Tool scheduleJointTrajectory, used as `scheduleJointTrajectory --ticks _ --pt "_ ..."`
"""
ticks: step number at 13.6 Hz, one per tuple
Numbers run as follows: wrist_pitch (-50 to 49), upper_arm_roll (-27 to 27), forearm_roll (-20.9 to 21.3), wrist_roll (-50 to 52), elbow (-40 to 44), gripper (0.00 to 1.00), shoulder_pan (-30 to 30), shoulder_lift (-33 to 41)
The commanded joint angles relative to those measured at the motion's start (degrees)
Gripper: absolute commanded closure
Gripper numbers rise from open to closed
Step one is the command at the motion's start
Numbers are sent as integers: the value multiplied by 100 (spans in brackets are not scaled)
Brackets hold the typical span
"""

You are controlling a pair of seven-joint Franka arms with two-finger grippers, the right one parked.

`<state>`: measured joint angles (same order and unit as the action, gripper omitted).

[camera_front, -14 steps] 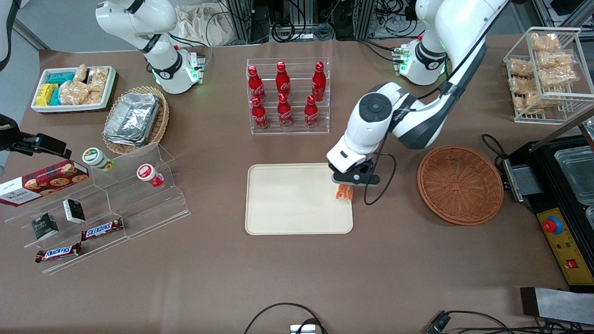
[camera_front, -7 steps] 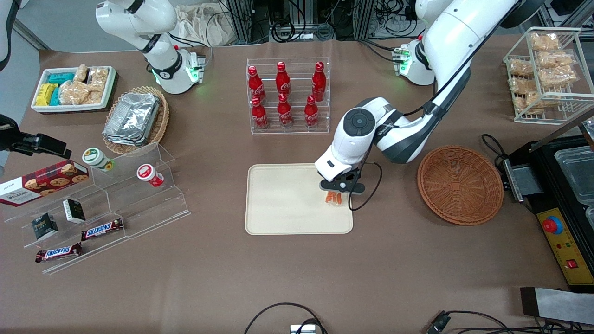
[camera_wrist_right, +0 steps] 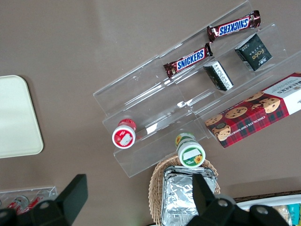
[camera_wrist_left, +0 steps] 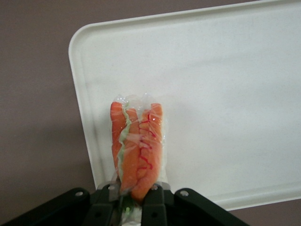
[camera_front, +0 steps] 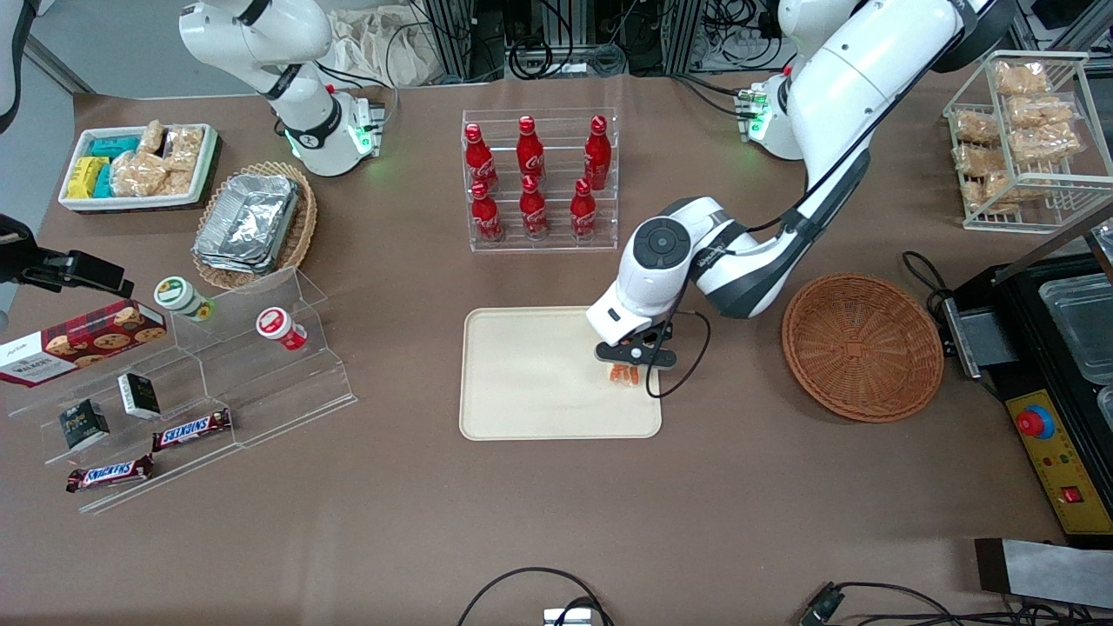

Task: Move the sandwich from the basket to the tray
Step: 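Lower the sandwich onto the cream tray and open the left gripper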

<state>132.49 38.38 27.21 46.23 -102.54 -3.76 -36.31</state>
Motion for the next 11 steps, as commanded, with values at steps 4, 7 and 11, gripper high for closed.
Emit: scheduleJointTrajectory --ticks 4,7,11 --pt "-135 -294 162 211 454 86 -475 -324" --pt "-135 -656 171 352 604 85 -837 -412" --pt "-144 -656 171 369 604 24 -837 -412"
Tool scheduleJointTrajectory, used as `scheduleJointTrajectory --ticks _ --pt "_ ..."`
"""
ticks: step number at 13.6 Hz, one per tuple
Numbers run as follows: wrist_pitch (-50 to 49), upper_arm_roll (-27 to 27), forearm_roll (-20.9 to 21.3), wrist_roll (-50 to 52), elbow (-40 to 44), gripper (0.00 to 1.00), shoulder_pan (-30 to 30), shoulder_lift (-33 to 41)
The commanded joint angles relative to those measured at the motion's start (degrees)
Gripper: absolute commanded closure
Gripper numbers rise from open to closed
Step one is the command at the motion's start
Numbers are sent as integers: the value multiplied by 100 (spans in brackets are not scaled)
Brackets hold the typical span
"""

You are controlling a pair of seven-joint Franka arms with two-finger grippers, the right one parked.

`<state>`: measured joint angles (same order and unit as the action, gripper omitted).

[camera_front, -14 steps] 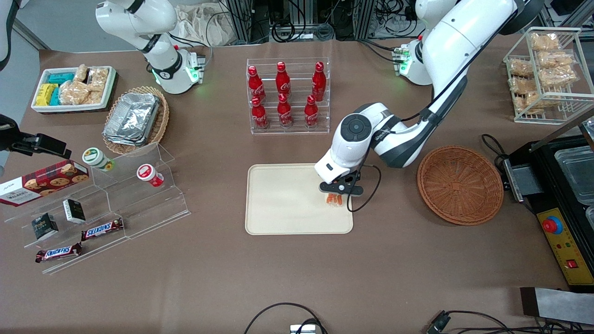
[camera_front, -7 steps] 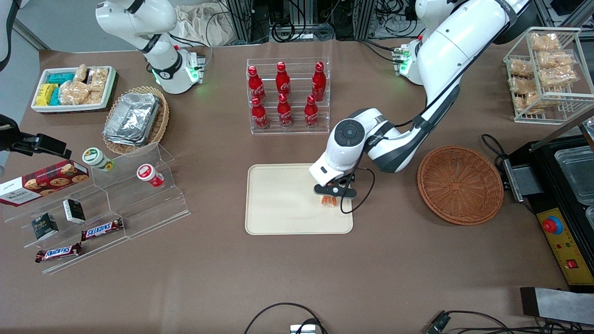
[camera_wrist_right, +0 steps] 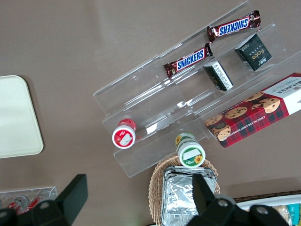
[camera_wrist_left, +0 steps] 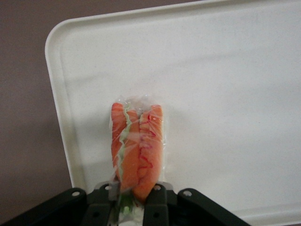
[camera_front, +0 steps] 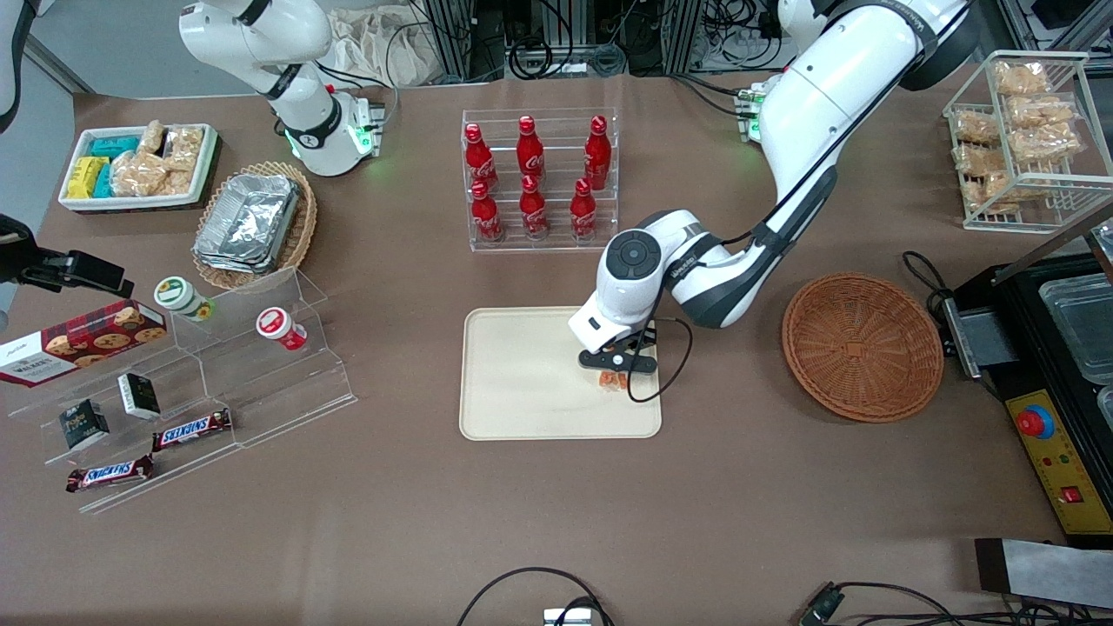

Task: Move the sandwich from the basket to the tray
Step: 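Lower the sandwich onto the cream tray and open the left gripper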

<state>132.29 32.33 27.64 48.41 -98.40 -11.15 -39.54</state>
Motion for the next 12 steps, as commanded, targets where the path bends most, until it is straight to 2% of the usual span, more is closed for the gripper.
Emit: scheduleJointTrajectory --ticks 1,2,3,10,12 --pt "-133 -51 128 151 190 14 -90 -80" --pt "-133 -60 119 151 190 5 -81 -71" --pt "-142 -60 119 151 190 2 -55 -54" --pt "-625 -43 22 107 207 0 191 297" --pt "-661 -34 -152 133 216 0 349 525"
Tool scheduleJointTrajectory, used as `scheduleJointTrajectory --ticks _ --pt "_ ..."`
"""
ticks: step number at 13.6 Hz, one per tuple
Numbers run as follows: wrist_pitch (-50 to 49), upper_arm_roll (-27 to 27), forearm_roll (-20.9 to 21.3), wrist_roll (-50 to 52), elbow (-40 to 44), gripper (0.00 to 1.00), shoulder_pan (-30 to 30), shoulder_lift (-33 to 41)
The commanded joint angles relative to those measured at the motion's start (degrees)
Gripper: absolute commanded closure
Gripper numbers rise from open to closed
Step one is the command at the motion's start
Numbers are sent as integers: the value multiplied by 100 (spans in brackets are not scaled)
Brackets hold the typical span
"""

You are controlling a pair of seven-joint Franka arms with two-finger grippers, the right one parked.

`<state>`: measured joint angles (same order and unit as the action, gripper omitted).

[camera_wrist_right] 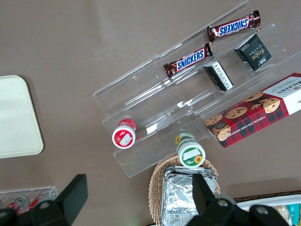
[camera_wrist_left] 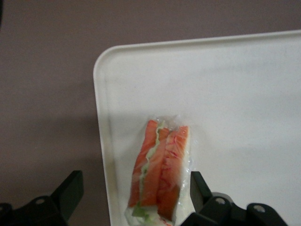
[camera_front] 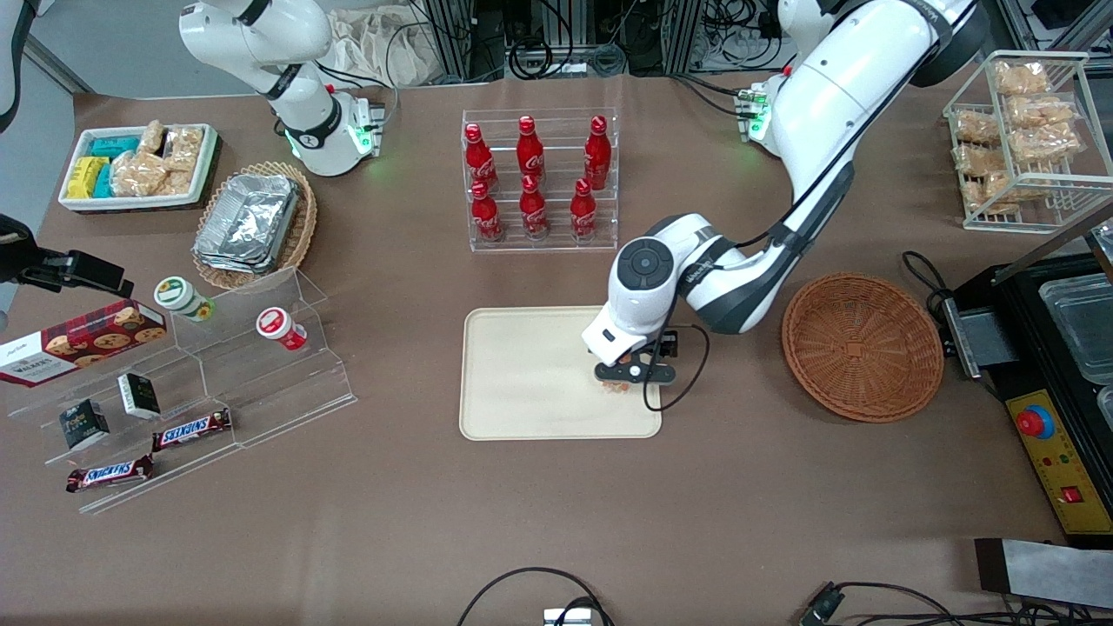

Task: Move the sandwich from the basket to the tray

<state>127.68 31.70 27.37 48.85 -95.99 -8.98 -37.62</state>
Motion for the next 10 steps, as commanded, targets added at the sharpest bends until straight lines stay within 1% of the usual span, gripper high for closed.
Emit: scheduleJointTrajectory --ticks 1,2,5,10 --pt "-208 21 -318 90 19 0 229 483" --pt "-287 20 -424 90 37 0 343 615" --pt "-630 20 -513 108 273 0 519 818" --pt "-1552 20 -539 99 976 0 862 958"
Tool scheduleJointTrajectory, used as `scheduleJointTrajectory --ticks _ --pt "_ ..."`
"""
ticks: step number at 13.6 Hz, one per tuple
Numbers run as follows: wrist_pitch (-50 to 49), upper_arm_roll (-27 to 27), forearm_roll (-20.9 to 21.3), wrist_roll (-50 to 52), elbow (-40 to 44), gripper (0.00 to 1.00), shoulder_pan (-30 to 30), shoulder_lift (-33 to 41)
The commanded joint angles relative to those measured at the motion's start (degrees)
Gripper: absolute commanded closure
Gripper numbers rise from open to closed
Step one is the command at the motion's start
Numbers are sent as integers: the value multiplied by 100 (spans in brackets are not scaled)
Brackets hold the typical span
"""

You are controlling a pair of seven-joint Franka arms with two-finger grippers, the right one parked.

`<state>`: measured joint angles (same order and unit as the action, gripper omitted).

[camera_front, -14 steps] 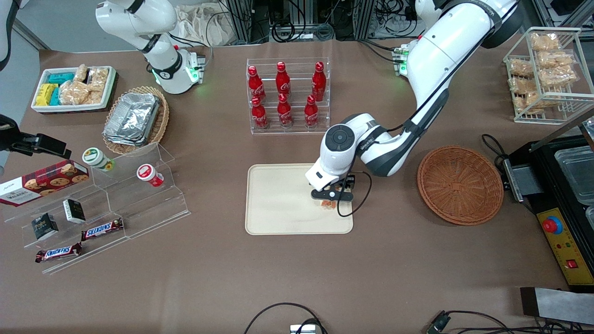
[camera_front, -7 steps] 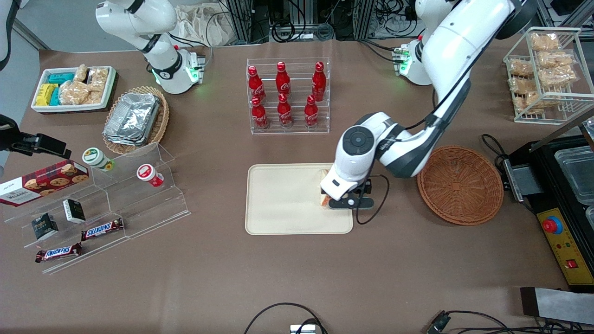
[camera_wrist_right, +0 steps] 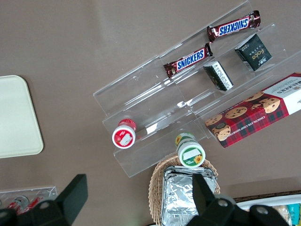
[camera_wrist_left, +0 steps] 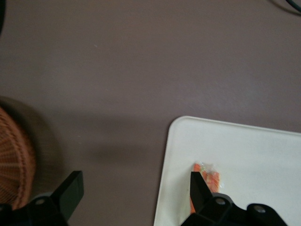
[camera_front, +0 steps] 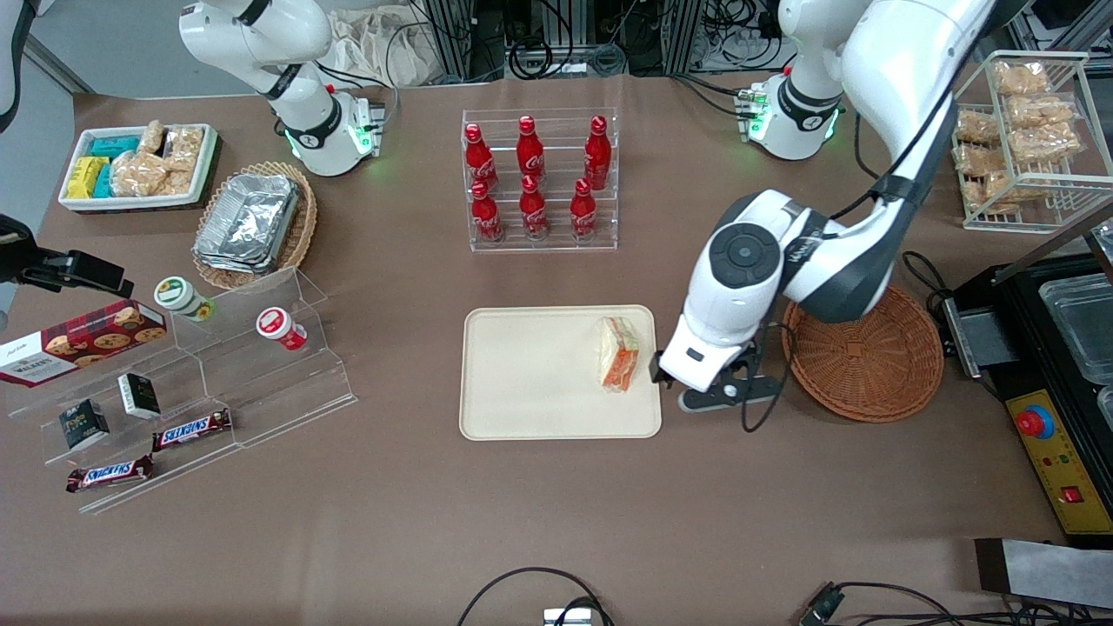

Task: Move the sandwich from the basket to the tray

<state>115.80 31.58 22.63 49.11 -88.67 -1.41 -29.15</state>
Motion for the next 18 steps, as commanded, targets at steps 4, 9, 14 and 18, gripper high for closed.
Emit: scheduleJointTrajectory --ticks 4,9,14,18 --pt "-610 32 -127 28 307 0 457 331" --pt "-944 6 -206 -60 395 0 519 401" --pt "-1420 -511 -529 -1314 246 0 704 1006" --pt "-1648 -925 -813 -1975 -158 0 668 1613"
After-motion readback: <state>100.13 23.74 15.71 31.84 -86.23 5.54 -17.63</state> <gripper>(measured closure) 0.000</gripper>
